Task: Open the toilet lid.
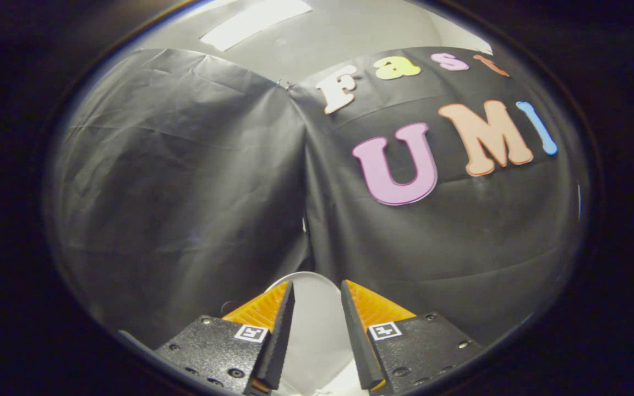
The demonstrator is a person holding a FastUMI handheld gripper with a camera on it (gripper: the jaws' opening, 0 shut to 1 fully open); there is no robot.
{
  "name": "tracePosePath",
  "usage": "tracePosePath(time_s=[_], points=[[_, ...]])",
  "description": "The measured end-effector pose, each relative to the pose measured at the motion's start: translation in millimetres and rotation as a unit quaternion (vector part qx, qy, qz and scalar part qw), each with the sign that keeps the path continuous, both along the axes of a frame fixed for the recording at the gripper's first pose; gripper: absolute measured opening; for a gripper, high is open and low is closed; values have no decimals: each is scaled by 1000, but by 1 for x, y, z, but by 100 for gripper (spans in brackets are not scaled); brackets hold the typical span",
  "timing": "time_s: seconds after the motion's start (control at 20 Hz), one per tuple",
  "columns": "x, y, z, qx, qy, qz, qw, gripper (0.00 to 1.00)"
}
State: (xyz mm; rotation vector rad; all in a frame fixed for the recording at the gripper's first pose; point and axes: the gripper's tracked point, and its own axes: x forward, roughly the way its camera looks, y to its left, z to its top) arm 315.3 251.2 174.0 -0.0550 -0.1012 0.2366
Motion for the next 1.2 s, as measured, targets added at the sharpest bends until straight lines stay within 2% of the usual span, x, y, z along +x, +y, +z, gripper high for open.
tracePosePath(time_s=[0.1, 0.4, 0.7, 0.9, 1.05, 1.2], points=[[-11, -34, 5, 18, -8, -15, 1000, 52], [-39, -148, -4, 63, 1, -94, 994, 56], [-79, -240, -26, 94, 18, -147, 985, 57], [-97, -282, -44, 95, 53, -158, 981, 57], [-109, -298, -61, 106, 92, -124, 982, 56], [-121, -328, -80, 99, 121, -137, 978, 52]])
